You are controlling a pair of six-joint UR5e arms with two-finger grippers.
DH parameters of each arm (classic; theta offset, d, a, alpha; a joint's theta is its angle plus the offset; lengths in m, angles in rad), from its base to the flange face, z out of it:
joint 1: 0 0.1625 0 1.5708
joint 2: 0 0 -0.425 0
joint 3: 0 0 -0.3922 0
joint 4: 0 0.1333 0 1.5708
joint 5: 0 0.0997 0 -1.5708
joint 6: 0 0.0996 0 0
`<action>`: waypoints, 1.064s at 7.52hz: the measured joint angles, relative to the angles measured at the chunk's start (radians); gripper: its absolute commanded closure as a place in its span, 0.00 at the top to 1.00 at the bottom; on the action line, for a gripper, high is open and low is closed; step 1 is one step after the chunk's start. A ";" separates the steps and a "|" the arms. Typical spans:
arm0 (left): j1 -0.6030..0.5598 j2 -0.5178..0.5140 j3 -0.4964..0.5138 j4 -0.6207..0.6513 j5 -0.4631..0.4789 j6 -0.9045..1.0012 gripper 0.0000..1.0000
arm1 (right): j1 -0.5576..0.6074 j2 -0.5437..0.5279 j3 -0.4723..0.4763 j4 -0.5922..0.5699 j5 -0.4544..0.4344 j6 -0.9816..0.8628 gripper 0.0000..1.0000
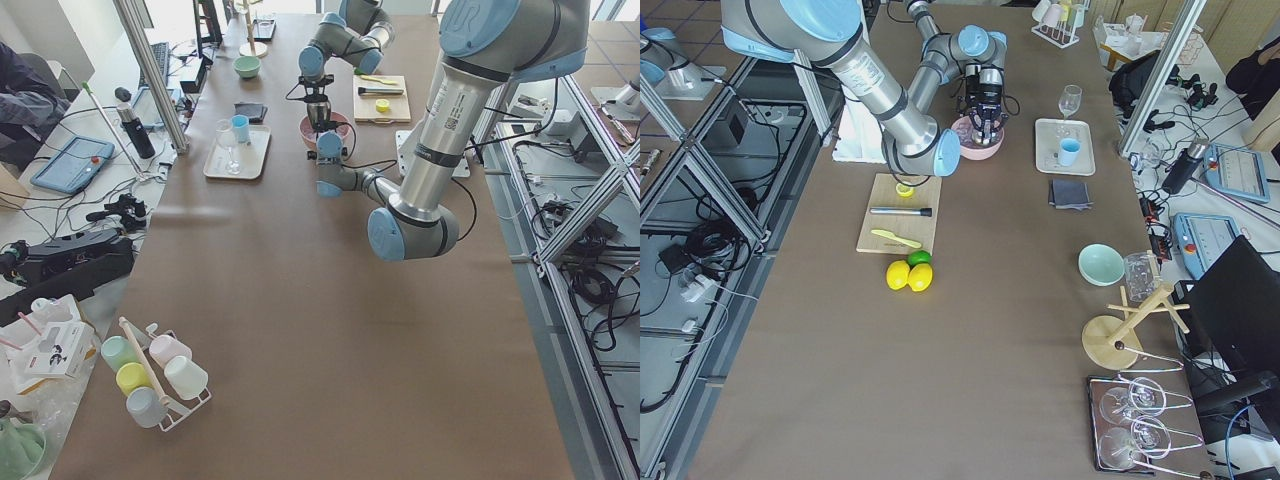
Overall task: Put ice in cup with scoop
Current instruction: 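Swing the scoop over the pink bowl with the right gripper and lower it in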
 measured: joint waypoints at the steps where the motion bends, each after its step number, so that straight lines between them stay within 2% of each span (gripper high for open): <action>1: 0.000 0.000 0.000 0.000 0.000 0.000 0.98 | -0.011 0.002 0.002 0.011 0.002 0.007 0.00; 6: 0.002 0.000 0.000 0.000 0.001 0.000 0.98 | -0.045 -0.040 0.008 0.152 0.003 0.094 0.00; 8: 0.003 -0.001 0.004 0.003 0.002 0.000 0.98 | -0.046 -0.099 0.054 0.211 0.003 0.125 0.00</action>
